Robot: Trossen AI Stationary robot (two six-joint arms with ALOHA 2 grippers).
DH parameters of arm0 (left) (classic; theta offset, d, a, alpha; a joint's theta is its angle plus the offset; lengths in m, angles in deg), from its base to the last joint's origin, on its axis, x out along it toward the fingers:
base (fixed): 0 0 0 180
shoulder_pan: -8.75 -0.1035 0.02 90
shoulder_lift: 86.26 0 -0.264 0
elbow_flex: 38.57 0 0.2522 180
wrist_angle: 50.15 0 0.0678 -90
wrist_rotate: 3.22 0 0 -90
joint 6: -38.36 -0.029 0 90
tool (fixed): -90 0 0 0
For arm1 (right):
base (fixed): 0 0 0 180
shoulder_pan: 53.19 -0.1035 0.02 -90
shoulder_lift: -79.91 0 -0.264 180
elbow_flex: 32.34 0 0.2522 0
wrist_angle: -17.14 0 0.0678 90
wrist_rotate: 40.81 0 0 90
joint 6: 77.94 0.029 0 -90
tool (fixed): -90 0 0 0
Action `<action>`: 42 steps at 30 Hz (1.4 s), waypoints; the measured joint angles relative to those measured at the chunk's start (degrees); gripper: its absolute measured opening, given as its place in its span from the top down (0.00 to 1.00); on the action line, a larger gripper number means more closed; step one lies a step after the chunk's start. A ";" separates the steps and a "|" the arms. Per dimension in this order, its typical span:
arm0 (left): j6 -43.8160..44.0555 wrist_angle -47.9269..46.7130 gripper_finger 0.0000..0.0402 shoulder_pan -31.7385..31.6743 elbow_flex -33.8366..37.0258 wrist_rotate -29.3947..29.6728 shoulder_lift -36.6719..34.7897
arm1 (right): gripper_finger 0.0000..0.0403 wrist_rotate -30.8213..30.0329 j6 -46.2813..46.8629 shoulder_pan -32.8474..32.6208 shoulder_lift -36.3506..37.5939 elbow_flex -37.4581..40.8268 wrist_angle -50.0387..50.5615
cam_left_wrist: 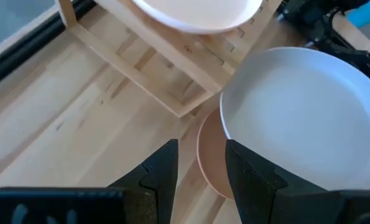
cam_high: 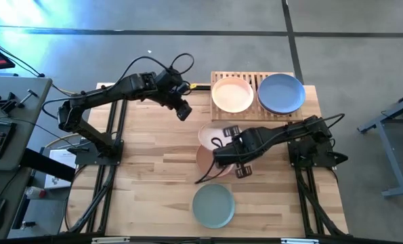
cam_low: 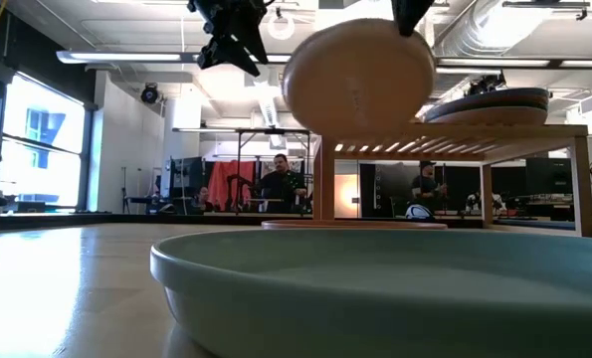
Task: Place and stack plates onto a shelf
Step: Stack the white plate on top of the light orange plate on the shelf
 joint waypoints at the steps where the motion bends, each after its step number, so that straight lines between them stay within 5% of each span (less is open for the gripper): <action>1: 0.54 -0.49 0.70 0.00 0.00 0.00 0.00 | 1.00 0.00 -1.77 0.00 0.00 0.00 -0.68; 16: 10.04 -5.21 0.70 0.00 0.04 -3.28 0.00 | 1.00 -5.23 -21.45 1.89 -0.02 0.00 -5.40; 42: 14.35 -5.10 0.70 1.51 0.05 1.11 0.04 | 1.00 -14.05 -27.81 3.98 2.87 0.00 -10.45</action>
